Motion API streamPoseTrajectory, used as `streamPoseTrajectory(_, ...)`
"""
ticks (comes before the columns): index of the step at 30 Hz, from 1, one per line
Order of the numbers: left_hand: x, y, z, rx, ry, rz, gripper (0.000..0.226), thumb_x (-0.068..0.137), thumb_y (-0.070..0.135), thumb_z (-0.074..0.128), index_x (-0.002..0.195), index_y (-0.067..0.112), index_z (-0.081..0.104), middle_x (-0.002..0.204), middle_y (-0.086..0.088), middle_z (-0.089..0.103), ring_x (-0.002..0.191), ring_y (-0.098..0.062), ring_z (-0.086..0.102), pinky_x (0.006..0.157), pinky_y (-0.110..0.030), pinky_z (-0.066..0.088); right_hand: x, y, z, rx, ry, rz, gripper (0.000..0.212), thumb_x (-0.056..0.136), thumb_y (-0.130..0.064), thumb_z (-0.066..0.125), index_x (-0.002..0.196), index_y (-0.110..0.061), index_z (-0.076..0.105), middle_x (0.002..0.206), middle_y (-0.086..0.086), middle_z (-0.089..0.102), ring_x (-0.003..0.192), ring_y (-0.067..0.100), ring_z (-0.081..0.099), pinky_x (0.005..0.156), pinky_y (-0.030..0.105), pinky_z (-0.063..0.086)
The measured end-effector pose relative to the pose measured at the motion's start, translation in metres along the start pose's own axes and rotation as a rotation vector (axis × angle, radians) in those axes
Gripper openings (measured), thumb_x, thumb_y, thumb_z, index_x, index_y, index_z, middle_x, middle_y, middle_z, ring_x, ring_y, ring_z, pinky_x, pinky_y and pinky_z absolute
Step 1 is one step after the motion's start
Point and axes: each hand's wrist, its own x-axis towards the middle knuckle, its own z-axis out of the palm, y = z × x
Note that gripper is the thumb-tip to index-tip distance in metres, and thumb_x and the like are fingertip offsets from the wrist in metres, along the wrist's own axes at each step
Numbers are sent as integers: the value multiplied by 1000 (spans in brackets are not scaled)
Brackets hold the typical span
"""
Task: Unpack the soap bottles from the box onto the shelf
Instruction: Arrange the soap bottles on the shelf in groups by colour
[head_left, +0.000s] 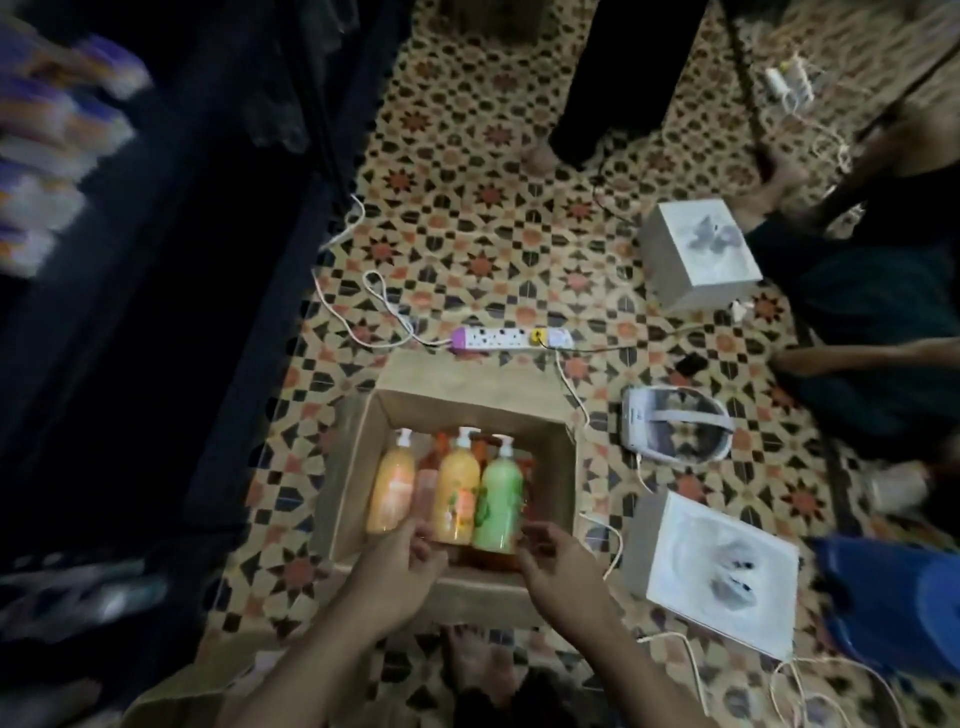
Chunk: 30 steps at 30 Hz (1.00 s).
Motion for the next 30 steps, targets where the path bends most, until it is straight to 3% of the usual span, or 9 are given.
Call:
streamPoseTrajectory(3, 62, -23, 32, -39, -16, -47, 31, 96, 32, 59, 125, 24, 53, 106, 9, 62, 94, -6, 58, 76, -24, 46, 57, 31, 36, 15, -25, 91, 45, 91, -34, 61, 134, -19, 56, 130, 3, 63, 117, 18, 60, 97, 30, 48)
streamPoseTrajectory(9, 163, -71, 76, -59, 32, -61, 47, 96, 30, 60, 140, 19, 47, 133, -2, 59, 116, -19, 56, 91, -29, 45, 154, 71, 87, 38, -54, 195, 56, 92, -32, 64, 141, -12, 47, 132, 11, 60, 120, 28, 57, 93, 30, 44)
streamPoseTrajectory(13, 226, -95, 100, -53, 6, -75, 62, 98, 38, 55, 153, 23, 31, 154, 0, 40, 136, -21, 43, 111, -35, 36, 215, 97, 125, 97, -35, 253, 86, 80, -50, 71, 148, -12, 35, 144, 14, 49, 131, 31, 49, 107, 40, 42)
streamPoseTrajectory(17, 264, -104, 124, -5, -77, -118, 62, 102, 44, 43, 156, 26, 20, 164, 2, 16, 147, -23, 25, 116, -36, 25, 249, 114, 147, 207, -47, 399, 102, 80, -46, 76, 154, -8, 17, 152, 16, 36, 139, 32, 39, 113, 38, 35)
streamPoseTrajectory(21, 279, -112, 140, -21, -110, -157, 58, 104, 44, 36, 157, 31, 15, 165, 10, 5, 150, -22, 15, 116, -34, 20, 265, 128, 159, 226, -106, 483, 96, 79, -49, 77, 149, -4, 28, 149, 15, 43, 136, 30, 44, 106, 33, 38)
streamPoseTrajectory(24, 275, -110, 141, -49, -124, -169, 58, 103, 42, 41, 155, 37, 17, 164, 14, 6, 149, -22, 16, 114, -34, 23, 271, 132, 158, 190, -85, 486, 81, 76, -45, 81, 137, -4, 48, 137, 13, 55, 125, 27, 54, 89, 27, 43)
streamPoseTrajectory(28, 273, -107, 132, -149, -99, -191, 60, 98, 42, 52, 154, 34, 29, 162, 11, 21, 144, -22, 31, 99, -24, 32, 267, 135, 152, 229, -32, 486, 87, 62, -52, 88, 131, -12, 54, 128, 8, 61, 117, 25, 60, 96, 34, 51)
streamPoseTrajectory(30, 271, -105, 129, -146, -16, -172, 60, 94, 48, 57, 148, 29, 41, 152, 5, 41, 135, -22, 44, 105, -30, 38, 254, 133, 147, 249, 15, 477, 94, 49, -61, 87, 126, -16, 59, 121, 7, 66, 110, 24, 65, 94, 40, 55)
